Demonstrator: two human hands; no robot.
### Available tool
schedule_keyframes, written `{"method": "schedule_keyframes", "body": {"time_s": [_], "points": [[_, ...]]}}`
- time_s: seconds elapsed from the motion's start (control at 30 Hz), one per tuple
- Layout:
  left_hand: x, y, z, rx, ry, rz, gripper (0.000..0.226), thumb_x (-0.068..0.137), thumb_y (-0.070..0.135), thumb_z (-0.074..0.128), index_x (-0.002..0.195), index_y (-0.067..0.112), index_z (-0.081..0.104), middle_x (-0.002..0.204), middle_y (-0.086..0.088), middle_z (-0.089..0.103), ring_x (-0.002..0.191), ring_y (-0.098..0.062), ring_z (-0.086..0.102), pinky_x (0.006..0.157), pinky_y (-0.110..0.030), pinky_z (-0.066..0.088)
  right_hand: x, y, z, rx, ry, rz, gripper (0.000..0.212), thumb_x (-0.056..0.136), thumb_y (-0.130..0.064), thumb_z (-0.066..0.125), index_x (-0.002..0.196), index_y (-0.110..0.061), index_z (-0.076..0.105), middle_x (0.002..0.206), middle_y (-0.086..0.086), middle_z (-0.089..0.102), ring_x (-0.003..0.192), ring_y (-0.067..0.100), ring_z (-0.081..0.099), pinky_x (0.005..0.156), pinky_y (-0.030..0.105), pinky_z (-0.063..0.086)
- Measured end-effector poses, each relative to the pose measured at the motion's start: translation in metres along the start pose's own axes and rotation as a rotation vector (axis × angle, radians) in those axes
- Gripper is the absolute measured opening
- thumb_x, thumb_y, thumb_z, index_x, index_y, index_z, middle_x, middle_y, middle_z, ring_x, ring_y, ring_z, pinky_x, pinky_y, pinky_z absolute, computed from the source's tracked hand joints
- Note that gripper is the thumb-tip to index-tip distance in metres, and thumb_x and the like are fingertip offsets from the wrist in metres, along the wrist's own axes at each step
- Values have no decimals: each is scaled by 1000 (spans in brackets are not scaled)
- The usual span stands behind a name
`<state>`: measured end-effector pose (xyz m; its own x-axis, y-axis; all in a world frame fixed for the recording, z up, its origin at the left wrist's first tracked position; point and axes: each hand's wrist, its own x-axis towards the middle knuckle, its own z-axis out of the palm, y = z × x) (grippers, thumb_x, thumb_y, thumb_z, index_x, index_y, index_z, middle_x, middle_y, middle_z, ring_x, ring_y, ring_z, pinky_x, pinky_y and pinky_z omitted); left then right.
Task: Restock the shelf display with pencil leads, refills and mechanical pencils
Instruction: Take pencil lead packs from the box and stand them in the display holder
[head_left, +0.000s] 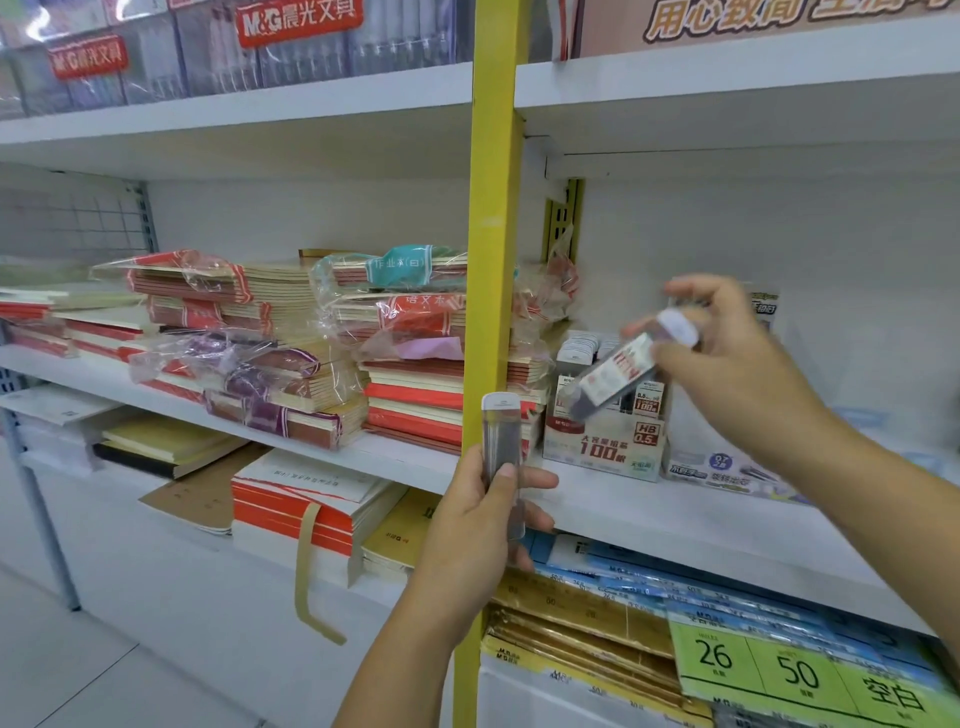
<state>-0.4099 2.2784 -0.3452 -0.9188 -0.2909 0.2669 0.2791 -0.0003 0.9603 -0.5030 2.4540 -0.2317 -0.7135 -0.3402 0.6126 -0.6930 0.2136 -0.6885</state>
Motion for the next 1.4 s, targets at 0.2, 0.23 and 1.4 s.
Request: {"method": "schedule_keyframes", "body": {"time_s": [0.2,0.23,1.4], "points": [[2,-2,3,31,29,-1,20,108,26,36,120,35,48,98,9,74,74,-10,68,50,-24,49,27,7,-9,-318,86,-214,25,93,-13,59,103,-28,41,97,-7,67,88,3,63,65,17,49],[1,-2,3,33,31,3,19,108,25,36,120,34,49,98,9,74,74,-10,69,50,-24,49,28,11,-6,-359,56,-207,26,92,-13,60,103,-28,43,96,-9,65,87,3,62,67,20,50],[25,-10,47,319,118,358,40,100,34,56,104,73,56,97,31,68,92,6,64,70,-12,51,-11,19,25,50,-202,91,16,89,-30,65,104,-34,64,82,0,72,65,9,68,61,22,53]]}}
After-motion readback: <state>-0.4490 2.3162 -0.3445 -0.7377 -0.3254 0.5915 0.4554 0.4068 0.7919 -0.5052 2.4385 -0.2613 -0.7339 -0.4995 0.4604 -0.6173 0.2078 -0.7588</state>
